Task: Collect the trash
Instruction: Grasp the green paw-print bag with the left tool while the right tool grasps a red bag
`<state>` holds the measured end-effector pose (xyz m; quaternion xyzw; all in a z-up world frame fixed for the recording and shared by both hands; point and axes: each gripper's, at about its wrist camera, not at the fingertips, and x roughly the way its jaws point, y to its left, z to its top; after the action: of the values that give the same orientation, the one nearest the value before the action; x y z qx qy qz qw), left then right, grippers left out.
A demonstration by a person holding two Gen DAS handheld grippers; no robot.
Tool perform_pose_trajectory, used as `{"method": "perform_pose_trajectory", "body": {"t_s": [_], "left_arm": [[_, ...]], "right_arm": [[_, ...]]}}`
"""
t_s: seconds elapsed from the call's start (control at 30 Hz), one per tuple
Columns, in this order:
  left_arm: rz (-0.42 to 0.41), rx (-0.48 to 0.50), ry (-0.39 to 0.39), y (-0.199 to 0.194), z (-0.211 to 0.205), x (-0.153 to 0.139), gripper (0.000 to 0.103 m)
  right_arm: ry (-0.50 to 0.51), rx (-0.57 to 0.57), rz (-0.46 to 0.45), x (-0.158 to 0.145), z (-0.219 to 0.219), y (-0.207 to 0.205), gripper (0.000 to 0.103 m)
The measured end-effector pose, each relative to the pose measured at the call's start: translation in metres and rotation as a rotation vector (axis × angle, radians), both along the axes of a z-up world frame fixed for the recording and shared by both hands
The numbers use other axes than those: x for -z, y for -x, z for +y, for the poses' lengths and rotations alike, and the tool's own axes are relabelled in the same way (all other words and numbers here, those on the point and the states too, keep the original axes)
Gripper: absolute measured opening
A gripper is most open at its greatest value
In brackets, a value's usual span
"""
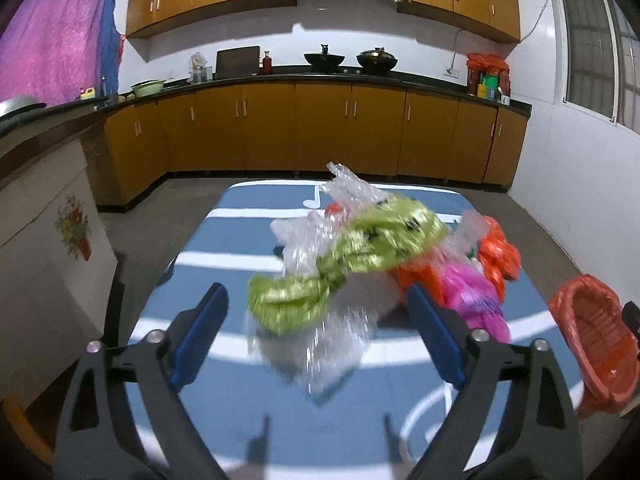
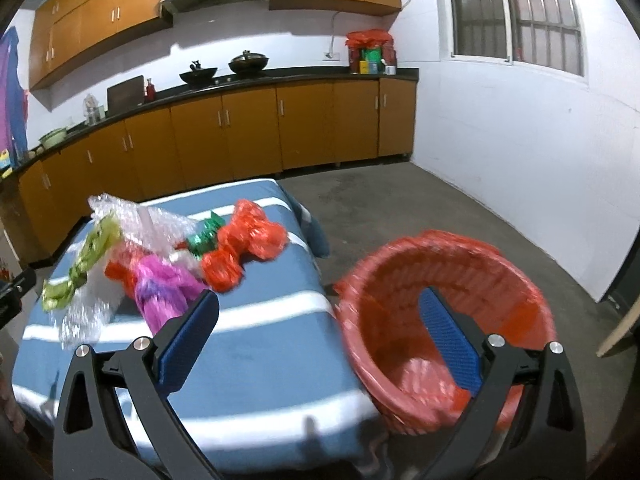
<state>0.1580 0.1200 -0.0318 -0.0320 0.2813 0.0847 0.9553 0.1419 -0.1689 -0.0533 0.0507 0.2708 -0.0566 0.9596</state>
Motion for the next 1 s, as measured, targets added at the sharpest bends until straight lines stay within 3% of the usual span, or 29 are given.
{"method": "perform_pose_trajectory", "body": {"t_s": [0.17,0.37,0.53,0.77,1.0], "left_arm": [[0.056,0.027,0.030,-0.047,0.015,0.019,0.068],[0.094,0.083,0.032,-0.072,0.017,0.043,0.063],[0.116,0.124,0.014,-0.083,0.015,0.056,0.056],[0.120,0.170,0.035,-0.096,0.020,0.063,0.034],[0.101,0.177,0.034,-0.094,0.023,0.067,0.026]], "right_arm": [[-0.033,-0.030,0.031,0.010,0.008,-0.047,0.089],[-0.049,-0.061,0.066,0.024,0.019,-0.095,0.082],[-0.048,-0.084,0.088,0.034,0.027,-0.125,0.079],[-0.058,-0.111,0.131,0.047,0.033,-0.158,0.072],[-0.125,-0.134,0.179,0.057,0.039,-0.176,0.068]]}}
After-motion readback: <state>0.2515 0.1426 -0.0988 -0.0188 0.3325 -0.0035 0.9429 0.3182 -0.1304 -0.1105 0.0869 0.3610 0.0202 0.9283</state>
